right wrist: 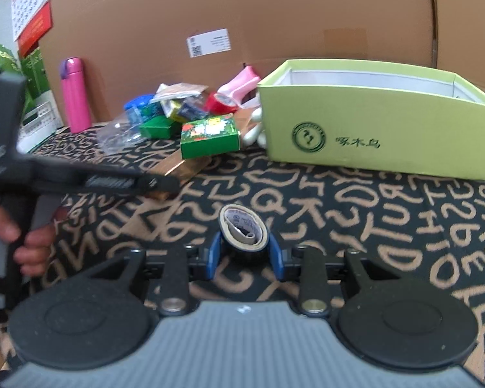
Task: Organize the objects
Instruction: 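Grasp the black tape roll with the right gripper while the left grasps the brown box, then carry the tape roll and brown box into the shoebox and release both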
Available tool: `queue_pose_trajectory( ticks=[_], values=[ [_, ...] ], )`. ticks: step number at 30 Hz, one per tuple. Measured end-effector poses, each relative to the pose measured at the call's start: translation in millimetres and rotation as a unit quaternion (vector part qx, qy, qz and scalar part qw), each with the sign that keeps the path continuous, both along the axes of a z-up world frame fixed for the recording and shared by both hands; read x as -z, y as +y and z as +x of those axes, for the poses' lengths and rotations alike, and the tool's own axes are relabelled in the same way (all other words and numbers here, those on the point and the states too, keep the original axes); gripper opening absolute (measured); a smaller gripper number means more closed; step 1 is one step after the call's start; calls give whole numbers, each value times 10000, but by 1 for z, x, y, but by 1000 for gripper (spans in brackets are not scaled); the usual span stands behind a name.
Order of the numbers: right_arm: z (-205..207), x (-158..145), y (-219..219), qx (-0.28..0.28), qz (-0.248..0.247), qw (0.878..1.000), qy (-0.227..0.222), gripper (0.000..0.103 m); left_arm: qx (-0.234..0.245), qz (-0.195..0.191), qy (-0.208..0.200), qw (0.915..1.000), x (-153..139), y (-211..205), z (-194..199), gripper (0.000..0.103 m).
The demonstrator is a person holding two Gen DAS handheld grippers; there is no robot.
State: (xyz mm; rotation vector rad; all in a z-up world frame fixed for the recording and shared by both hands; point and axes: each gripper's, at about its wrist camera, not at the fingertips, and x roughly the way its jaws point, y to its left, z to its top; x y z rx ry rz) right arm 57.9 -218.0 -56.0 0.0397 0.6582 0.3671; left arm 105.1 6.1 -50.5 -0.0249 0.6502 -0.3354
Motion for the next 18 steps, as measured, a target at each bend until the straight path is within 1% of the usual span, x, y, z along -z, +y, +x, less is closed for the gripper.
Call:
queue_pose_trajectory(
  ticks=[2,4,5,6,7,8,9,11,13,14,15,16,18],
  values=[
    [-6,0,1,-102,129,9998,68,32,82,91,15,9999,-1,7,-22,34],
    [-10,0,5,-188,91,9998,55,34,50,177,-16,9998,-2,11,-38,34],
    [-11,0,7,-222,36,9997,28,35,6,235,-65,9997,-2,11,-42,37],
    [-12,0,9,-237,-13,9997,5,35,-30,313,-122,9994,-3,11,-43,49],
    [-11,0,10,-238,-40,9997,-13,35,-59,386,-209,9990,-3,10,-44,56],
    [-11,-1,11,-246,-43,9997,-30,35,-101,456,-297,9985,-4,7,-42,59],
    [-11,-2,10,-258,-38,9997,-39,35,-104,514,-349,9980,-4,5,-40,59],
    [-11,-3,10,-264,-62,9996,-66,36,25,495,-389,9980,-5,0,-32,59],
    [-11,-4,10,-264,-129,9995,-77,36,103,472,-298,9984,-4,-4,-24,57],
    [-11,-4,10,-269,-157,9995,-86,36,147,449,-235,9986,-3,-5,-22,45],
    [-10,-4,10,-286,-185,9994,-92,37,146,429,-155,9989,-1,-5,-20,40],
    [-9,-4,10,-317,-216,9992,-94,40,125,417,-115,9990,0,-4,-19,40],
    [-7,-3,12,-378,-273,9989,-109,43,94,363,-75,9993,2,-3,-20,40]
  ],
)
